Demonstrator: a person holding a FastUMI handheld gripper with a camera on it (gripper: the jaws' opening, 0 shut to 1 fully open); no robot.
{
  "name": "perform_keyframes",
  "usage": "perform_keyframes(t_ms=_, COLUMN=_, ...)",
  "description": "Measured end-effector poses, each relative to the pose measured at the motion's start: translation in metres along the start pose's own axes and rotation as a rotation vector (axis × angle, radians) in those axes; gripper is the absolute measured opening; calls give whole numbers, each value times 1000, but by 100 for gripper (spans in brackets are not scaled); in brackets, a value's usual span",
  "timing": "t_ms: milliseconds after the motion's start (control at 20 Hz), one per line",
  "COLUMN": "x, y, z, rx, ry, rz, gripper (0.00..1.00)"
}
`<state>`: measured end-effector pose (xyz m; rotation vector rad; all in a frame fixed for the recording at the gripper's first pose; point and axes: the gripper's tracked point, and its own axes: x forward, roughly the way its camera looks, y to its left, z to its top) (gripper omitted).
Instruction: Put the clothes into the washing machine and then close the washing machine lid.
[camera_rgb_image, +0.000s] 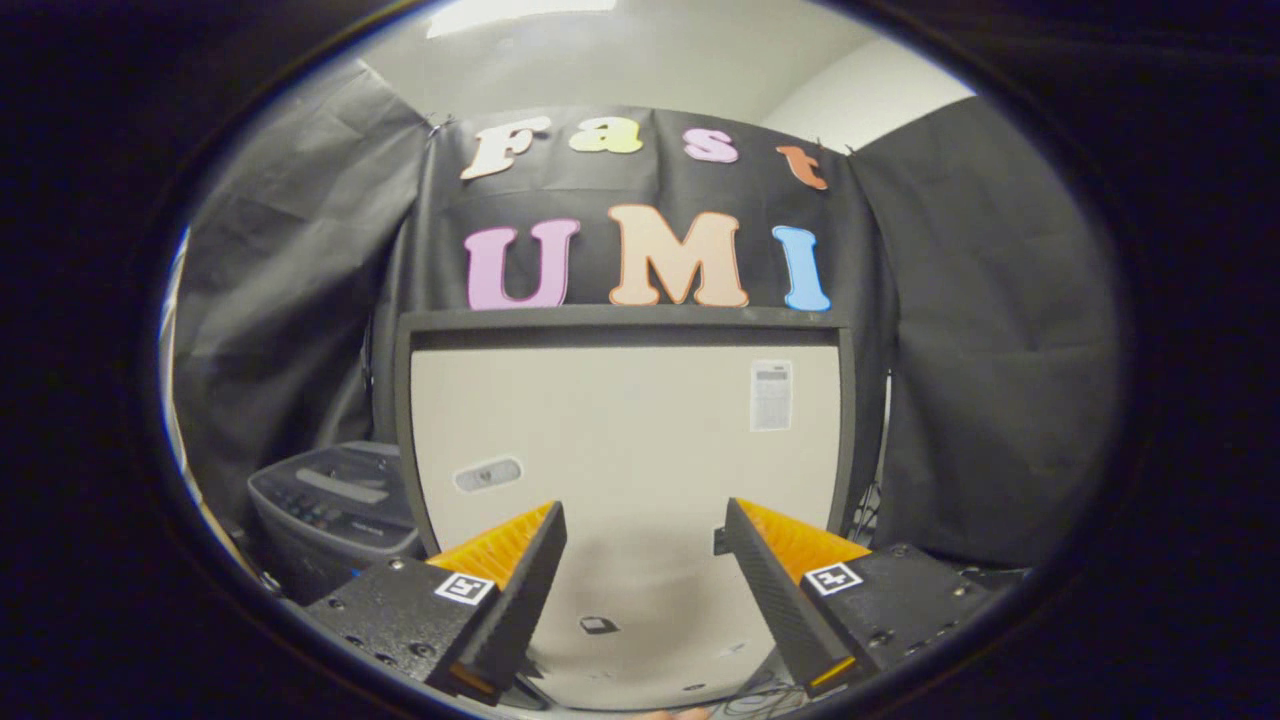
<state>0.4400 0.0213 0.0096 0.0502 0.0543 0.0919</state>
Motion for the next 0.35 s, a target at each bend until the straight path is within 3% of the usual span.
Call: perform_keyframes(t_ms=350, x=-6, y=8, z=0, rx=27, ry=-58, rz=64, gripper=98)
